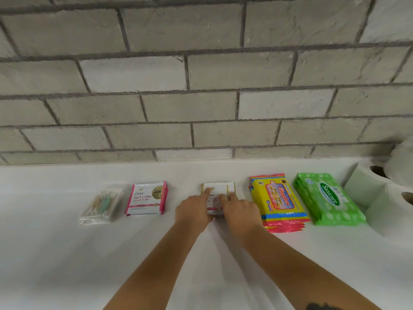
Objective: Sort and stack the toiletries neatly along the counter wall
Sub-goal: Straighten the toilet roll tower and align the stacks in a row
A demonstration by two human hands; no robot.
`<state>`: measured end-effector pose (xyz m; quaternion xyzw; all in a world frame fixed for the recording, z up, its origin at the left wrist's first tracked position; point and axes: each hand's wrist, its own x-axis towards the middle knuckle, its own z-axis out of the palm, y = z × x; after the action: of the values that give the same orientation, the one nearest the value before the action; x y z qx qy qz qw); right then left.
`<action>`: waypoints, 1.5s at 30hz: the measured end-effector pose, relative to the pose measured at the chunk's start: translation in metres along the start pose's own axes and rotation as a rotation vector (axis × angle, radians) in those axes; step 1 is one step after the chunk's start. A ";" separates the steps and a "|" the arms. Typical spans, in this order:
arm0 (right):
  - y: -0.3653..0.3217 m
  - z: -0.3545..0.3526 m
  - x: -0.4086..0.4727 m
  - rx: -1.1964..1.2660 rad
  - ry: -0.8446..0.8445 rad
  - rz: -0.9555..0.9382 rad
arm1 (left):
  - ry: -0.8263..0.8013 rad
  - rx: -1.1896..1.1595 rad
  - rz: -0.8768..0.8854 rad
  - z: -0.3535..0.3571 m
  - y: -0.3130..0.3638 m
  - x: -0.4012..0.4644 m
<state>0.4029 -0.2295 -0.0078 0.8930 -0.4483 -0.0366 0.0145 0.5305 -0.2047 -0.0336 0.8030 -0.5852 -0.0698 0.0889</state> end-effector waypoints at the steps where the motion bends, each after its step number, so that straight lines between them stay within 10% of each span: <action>1: 0.000 -0.001 0.001 -0.005 -0.008 0.001 | -0.001 0.003 0.003 0.000 0.000 0.001; 27: -0.013 -0.016 -0.008 0.132 0.005 0.027 | 0.062 -0.340 -0.174 -0.024 -0.035 -0.022; 34: -0.064 -0.024 0.001 0.663 0.032 0.026 | 0.386 -0.495 -0.321 -0.059 -0.087 -0.033; 45: -0.116 -0.016 0.033 1.490 -0.369 0.091 | 0.065 -0.473 -0.519 -0.060 -0.131 -0.003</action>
<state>0.5165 -0.1863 -0.0008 0.6270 -0.3858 0.1273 -0.6647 0.6643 -0.1585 -0.0042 0.8838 -0.3262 -0.1980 0.2706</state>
